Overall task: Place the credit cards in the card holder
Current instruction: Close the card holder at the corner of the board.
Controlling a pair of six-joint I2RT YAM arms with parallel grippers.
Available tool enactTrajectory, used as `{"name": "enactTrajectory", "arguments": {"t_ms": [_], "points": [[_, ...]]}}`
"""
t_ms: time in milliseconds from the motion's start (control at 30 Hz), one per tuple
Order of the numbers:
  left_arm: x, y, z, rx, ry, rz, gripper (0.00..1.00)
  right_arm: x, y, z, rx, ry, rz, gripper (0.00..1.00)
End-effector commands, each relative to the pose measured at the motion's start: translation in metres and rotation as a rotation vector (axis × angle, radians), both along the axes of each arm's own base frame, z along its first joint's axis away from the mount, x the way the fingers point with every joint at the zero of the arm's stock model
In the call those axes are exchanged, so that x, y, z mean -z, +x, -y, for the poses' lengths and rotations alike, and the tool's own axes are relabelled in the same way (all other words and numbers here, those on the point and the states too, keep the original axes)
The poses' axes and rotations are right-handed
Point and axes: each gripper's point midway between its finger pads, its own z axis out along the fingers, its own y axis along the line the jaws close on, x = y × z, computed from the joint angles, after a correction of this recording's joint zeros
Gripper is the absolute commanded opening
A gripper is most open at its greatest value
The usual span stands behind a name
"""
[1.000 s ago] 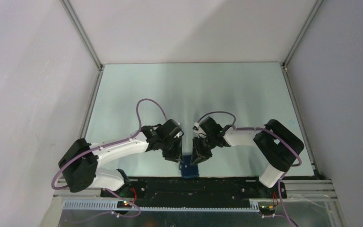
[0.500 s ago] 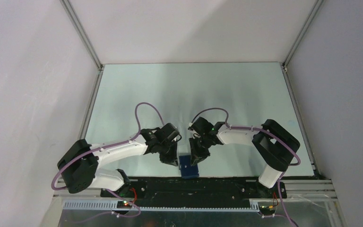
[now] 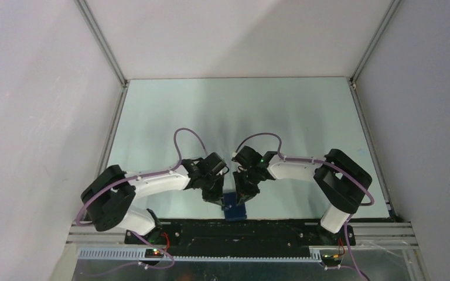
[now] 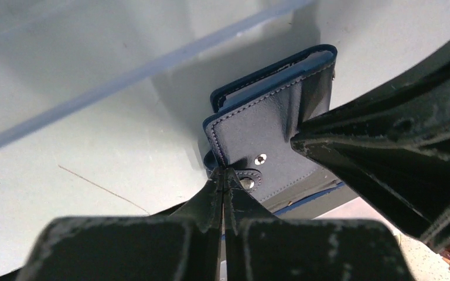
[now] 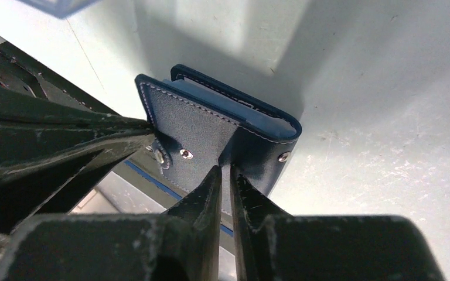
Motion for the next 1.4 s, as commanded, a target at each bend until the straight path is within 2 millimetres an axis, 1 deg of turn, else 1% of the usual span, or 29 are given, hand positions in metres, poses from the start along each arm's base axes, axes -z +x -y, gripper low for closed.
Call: {"name": "enactTrajectory", "arguments": {"t_ms": [0, 100, 133, 333, 467, 567, 767, 1100, 1233, 1367], "points": [[-0.002, 0.003, 0.015, 0.010, -0.043, 0.001, 0.00, 0.015, 0.003, 0.016, -0.006, -0.079, 0.056, 0.16], [-0.001, 0.004, 0.015, 0.002, -0.042, 0.003, 0.00, 0.007, 0.004, 0.012, -0.003, -0.043, 0.053, 0.23], [-0.001, 0.005, 0.016, -0.002, -0.043, 0.008, 0.00, 0.001, 0.004, 0.010, -0.004, -0.022, 0.056, 0.25], [0.004, 0.006, 0.016, -0.006, -0.034, 0.006, 0.00, -0.024, 0.012, 0.002, 0.028, 0.079, 0.047, 0.33], [0.008, 0.007, 0.016, -0.009, -0.026, 0.003, 0.00, -0.034, 0.014, 0.000, 0.041, 0.119, 0.032, 0.37], [0.009, 0.008, 0.016, -0.011, -0.022, 0.004, 0.00, -0.037, 0.014, -0.002, 0.039, 0.137, 0.020, 0.40], [0.005, 0.010, 0.019, -0.021, -0.037, 0.014, 0.00, -0.033, 0.007, -0.006, 0.024, 0.151, -0.015, 0.40], [-0.002, 0.012, 0.020, -0.043, -0.054, 0.024, 0.00, -0.009, -0.014, -0.011, 0.016, 0.183, -0.139, 0.40], [-0.005, 0.011, 0.020, -0.040, -0.064, 0.026, 0.00, -0.002, -0.017, -0.016, 0.036, 0.220, -0.181, 0.41], [-0.008, 0.009, 0.018, -0.043, -0.077, 0.031, 0.02, 0.001, -0.016, -0.020, 0.059, 0.248, -0.202, 0.42]]}}
